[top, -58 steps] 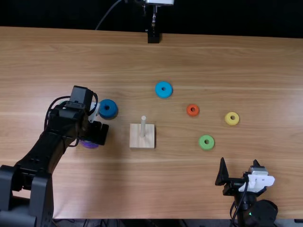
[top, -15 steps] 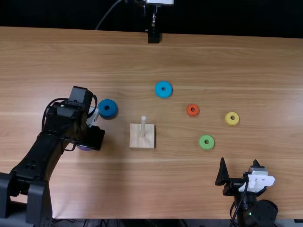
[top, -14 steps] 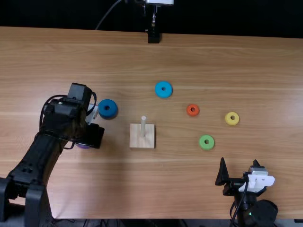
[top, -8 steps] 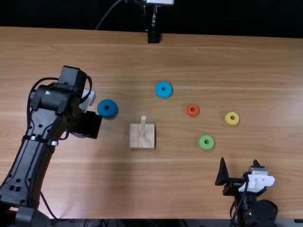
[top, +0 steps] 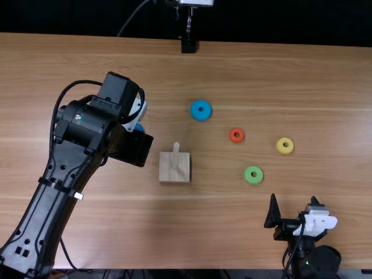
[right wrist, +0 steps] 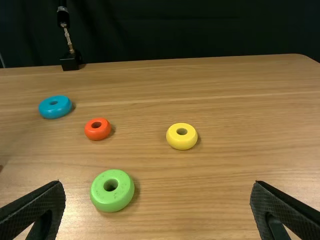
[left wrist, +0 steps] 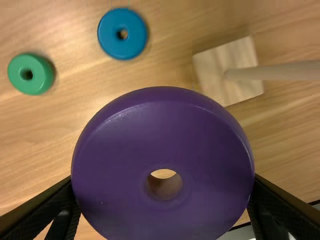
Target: Build the Hanoi tower: stack the rings onto the peg from bottom to top in this color order: purple, dark blue, light blue, dark green, light green, yellow, orange.
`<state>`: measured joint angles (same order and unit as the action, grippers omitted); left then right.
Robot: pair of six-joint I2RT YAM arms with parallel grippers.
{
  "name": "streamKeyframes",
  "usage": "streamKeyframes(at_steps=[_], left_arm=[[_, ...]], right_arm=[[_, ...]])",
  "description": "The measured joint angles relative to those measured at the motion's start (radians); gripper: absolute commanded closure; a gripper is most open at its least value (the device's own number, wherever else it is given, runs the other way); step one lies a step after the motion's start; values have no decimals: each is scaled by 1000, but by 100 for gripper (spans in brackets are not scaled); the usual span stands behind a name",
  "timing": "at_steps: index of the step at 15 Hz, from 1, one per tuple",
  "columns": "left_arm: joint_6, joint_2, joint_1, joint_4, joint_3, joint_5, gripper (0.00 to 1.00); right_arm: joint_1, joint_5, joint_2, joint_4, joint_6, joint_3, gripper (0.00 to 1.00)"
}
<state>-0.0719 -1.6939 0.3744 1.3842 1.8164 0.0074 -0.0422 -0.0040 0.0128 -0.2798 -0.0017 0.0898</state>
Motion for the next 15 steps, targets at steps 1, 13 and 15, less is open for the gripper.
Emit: streamKeyframes(at_steps=[1,13,15], left_arm=[[-10,-10,16,2,26,-1,100],[-109,-165,174,-3,176,0,100],[-115,-176,189,-7,180,0,100]], right_arm=[[0,0,0,0,0,0,0],[0,0,0,0,0,0,0],[0,0,0,0,0,0,0]])
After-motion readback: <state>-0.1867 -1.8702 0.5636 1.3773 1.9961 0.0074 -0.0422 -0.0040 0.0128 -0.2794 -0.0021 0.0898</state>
